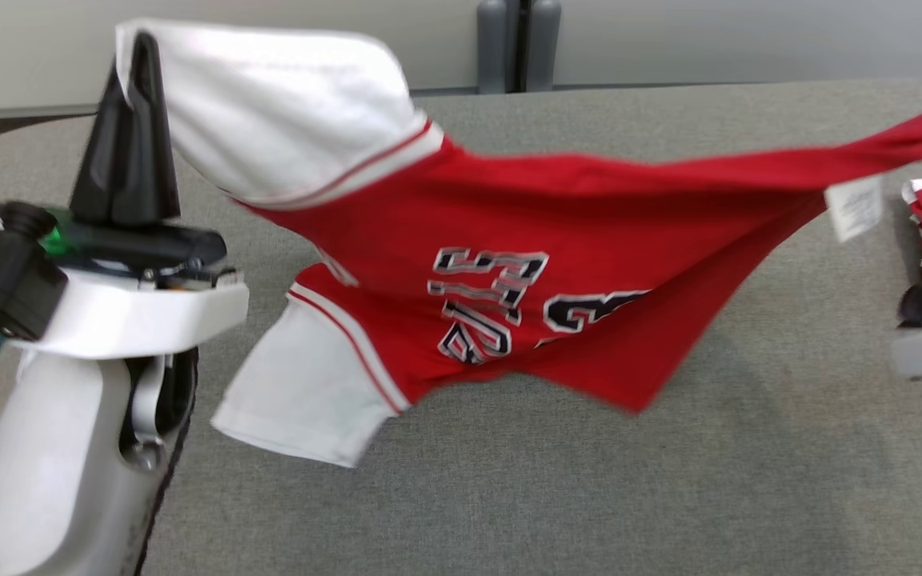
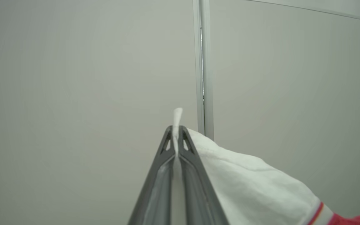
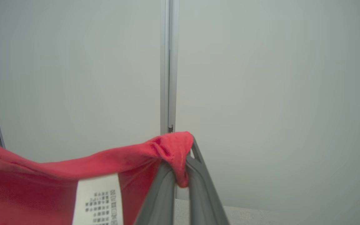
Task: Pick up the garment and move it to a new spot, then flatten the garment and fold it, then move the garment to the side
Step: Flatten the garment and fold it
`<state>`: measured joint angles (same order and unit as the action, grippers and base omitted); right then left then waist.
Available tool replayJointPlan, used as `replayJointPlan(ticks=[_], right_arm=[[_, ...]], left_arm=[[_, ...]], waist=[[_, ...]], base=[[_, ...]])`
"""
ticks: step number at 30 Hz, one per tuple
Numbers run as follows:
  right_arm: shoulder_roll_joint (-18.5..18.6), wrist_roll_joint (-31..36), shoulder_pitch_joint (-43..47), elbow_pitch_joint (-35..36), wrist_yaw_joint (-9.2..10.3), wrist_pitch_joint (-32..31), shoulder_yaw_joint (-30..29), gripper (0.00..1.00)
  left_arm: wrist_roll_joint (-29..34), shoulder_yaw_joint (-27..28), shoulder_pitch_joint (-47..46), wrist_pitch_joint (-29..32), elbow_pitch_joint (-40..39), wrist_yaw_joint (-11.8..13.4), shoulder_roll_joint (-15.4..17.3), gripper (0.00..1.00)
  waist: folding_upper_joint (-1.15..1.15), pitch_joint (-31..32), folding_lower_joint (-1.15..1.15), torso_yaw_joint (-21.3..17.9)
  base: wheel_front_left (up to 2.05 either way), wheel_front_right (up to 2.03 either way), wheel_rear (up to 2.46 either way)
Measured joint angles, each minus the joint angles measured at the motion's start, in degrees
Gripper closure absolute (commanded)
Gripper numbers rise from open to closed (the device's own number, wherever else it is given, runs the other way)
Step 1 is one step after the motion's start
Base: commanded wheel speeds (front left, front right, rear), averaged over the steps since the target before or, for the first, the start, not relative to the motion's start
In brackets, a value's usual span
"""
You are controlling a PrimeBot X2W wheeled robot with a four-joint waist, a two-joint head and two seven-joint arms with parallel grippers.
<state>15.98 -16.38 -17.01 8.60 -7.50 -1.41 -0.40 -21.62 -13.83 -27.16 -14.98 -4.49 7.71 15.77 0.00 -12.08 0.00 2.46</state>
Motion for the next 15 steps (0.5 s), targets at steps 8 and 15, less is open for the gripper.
replayJointPlan(ticks=[8,15], right_arm=[[1.6,-0.2,-7.3,7.2,0.01,-3.7,-4.9,1.00],[1.2,-1.6,-9.2,8.5,0.01,-6.7,-6.8,1.00]], left_arm=[[2.3,-1.0,-12.2,4.5,-5.9,-0.7,1.4,1.00],[2.4,-2.3,-17.8,7.9,-5.5,-1.5,1.2,1.00]], waist=[[0.00,3.5,0.00,-1.4],[0.00,4.5,0.00,-2.3]], base=[[0.00,0.00,0.00],[0.00,0.00,0.00]])
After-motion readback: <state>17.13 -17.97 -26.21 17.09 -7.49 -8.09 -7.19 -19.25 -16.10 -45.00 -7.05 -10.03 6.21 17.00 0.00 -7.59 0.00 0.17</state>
